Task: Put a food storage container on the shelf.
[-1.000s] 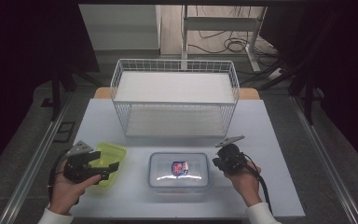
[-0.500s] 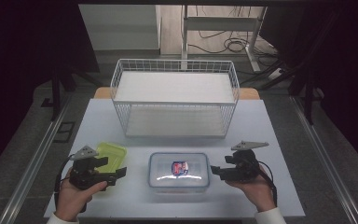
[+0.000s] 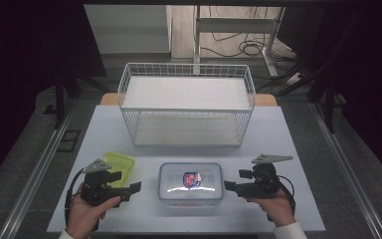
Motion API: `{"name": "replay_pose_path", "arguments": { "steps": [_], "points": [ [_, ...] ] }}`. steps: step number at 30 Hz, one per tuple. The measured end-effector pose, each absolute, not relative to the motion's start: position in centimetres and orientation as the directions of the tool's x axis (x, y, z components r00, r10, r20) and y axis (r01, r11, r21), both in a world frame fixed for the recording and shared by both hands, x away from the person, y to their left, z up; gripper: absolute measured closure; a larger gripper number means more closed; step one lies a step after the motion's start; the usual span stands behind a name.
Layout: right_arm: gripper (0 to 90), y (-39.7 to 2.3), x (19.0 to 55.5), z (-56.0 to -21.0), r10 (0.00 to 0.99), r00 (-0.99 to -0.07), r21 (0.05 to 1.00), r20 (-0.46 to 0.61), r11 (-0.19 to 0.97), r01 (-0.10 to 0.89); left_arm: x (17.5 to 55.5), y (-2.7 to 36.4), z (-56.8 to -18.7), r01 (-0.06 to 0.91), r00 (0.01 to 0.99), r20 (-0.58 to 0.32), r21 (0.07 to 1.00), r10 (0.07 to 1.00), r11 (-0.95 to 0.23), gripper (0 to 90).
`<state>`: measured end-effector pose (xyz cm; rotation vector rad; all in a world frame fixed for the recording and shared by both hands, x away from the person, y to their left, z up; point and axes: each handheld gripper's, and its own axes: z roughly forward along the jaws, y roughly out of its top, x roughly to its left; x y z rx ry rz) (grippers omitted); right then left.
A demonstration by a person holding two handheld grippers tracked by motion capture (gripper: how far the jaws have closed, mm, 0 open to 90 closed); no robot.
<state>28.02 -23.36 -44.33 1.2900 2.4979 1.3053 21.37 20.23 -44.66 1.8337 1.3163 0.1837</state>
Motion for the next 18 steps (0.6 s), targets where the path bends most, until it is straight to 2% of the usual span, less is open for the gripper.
{"name": "replay_pose_path", "arguments": {
  "steps": [6,18],
  "points": [
    [20.1,-23.6,28.0,-44.3,0.692,-0.647,0.693,0.321,0.294,0.659,21.0,18.5,-44.4,0.705,0.459,-0.337,0.701,0.822,-0.106,13.3],
    [20.1,-24.8,27.9,-44.5,0.695,-0.626,0.688,0.353,0.261,0.677,22.7,15.8,-45.2,0.762,0.446,-0.457,0.645,0.770,-0.059,11.6]
  ]
}}
